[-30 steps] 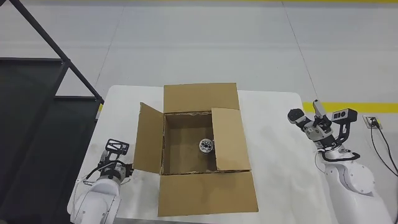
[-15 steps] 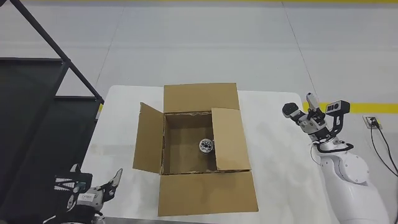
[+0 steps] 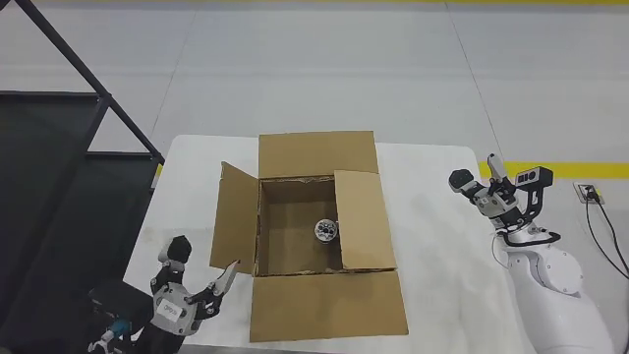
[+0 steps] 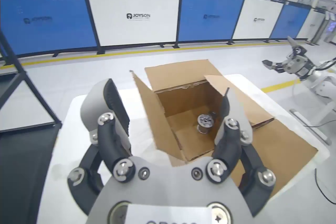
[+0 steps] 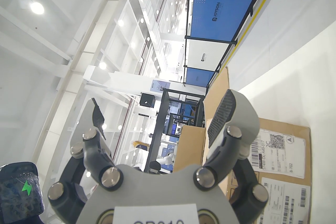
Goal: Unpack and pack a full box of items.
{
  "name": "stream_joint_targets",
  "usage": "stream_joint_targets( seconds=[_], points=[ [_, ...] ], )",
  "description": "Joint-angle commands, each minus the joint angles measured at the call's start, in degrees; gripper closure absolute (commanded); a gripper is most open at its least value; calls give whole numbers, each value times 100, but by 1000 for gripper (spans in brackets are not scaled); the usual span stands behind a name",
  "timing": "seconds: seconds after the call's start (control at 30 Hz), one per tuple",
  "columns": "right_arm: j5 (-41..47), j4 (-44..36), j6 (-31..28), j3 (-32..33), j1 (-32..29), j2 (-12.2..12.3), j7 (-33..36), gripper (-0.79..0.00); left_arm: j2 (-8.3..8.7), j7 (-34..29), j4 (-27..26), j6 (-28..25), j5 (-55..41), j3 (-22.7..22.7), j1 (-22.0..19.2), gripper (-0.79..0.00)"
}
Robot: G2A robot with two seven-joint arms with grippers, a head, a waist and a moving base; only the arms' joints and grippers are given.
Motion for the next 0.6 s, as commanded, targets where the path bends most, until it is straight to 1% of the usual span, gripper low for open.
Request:
stream_joint_targets(
  seconds=[0.0, 0.03, 0.1, 0.17, 0.2, 0.4, 0.47, 0.53, 0.57],
  points=[
    [-8, 55, 22, -54, -8, -9, 18, -785, -4, -423, 0, -141, -335, 439, -195, 0],
    [-30, 58, 36, -69, -8, -8, 45, -785, -8, -698, 0, -113, -565, 580, -316, 0],
    [-30, 58, 36, -69, -8, -8, 45, -785, -11, -1532, 0, 56, -1015, 818, -595, 0],
    [-30, 58, 36, -69, -8, -8, 45, -785, -18, -2178, 0, 356, -1347, 964, -934, 0],
    [-30, 58, 36, -69, -8, -8, 45, -785, -19, -2273, 0, 413, -1351, 978, -985, 0],
    [-30, 58, 36, -69, -8, -8, 45, -785, -17, -2308, 35, 388, -1391, 1004, -971, 0],
    [-41, 21, 57, -66, -29, -8, -7, -785, -7, -2621, 232, 244, -1821, 1088, -983, 0],
    [-76, -148, 102, -36, -102, -1, -85, -785, 0, -2998, 422, 195, -2396, 1135, -1121, 0],
    [-70, -210, 119, 4, -131, 7, -103, -785, 0, -3189, 513, 164, -2841, 1164, -1246, 0]
  ],
)
